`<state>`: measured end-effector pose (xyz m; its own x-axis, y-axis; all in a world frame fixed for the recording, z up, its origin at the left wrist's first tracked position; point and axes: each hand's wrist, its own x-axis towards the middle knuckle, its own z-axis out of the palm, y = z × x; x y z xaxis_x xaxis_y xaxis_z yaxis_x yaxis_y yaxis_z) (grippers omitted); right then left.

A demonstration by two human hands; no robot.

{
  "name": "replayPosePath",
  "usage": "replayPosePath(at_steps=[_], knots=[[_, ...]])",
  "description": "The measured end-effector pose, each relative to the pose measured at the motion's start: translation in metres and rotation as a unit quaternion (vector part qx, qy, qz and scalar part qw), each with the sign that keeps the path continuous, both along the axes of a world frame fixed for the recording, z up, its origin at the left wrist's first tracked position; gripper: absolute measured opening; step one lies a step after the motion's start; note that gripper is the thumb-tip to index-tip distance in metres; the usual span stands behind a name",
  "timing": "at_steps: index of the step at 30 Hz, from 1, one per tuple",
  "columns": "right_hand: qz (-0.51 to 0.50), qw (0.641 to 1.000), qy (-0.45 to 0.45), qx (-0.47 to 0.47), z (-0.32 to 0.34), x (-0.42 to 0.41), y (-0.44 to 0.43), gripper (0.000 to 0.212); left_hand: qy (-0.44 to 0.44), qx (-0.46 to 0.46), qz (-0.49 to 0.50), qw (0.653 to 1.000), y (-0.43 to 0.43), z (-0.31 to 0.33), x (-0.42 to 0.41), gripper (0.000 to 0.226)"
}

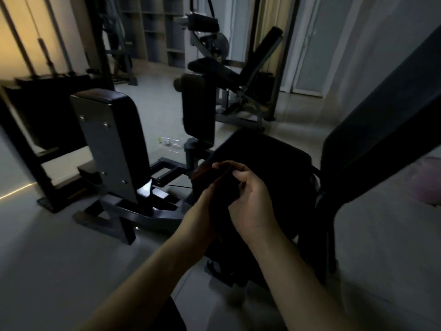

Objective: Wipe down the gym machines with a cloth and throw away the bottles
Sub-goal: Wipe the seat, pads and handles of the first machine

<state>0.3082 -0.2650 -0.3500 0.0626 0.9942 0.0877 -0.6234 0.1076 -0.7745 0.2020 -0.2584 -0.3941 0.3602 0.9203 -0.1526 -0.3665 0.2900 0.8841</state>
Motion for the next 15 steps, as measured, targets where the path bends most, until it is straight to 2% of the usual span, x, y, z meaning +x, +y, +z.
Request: replayPosePath(at_steps=[1,2,3,4,6,8,9,10,11,13,15], knots=[[0.013,0.999,-0.048,0.006,0.002,-0.001,0.008,0.025,0.001,-0.010,0.009,1.000,0.005,0.005,-0.008,0.034],[0.001,0.989,-0.146,0.020,0.003,0.000,0.018,0.022,0.033,-0.006,0.042,0.999,0.011,0.007,-0.018,0.028],[-0.039,0.960,-0.274,0.039,0.003,0.006,0.030,0.018,0.076,0.004,0.088,0.993,0.017,0.009,-0.027,0.024],[-0.092,0.911,-0.399,0.056,0.002,0.015,0.043,0.014,0.118,0.015,0.144,0.982,0.025,0.011,-0.038,0.023],[-0.167,0.786,-0.593,0.047,-0.007,0.037,0.072,0.018,0.191,0.048,0.229,0.953,0.039,0.011,-0.058,0.030],[-0.146,0.650,-0.745,-0.038,-0.023,0.054,0.093,0.045,0.248,0.060,0.228,0.940,0.051,0.004,-0.065,0.034],[-0.132,0.594,-0.790,-0.077,-0.034,0.059,0.101,0.057,0.259,0.050,0.203,0.943,0.057,-0.001,-0.063,0.031],[-0.128,0.565,-0.810,-0.090,-0.042,0.062,0.106,0.062,0.252,0.033,0.175,0.951,0.061,-0.005,-0.057,0.026],[-0.131,0.556,-0.816,-0.087,-0.047,0.063,0.109,0.063,0.229,0.016,0.151,0.961,0.062,-0.008,-0.049,0.021],[-0.144,0.557,-0.815,-0.068,-0.052,0.063,0.113,0.061,0.217,0.018,0.140,0.966,0.067,-0.009,-0.033,0.027],[-0.156,0.550,-0.818,-0.062,-0.052,0.063,0.114,0.061,0.228,0.067,0.158,0.958,0.073,-0.004,-0.021,0.032]])
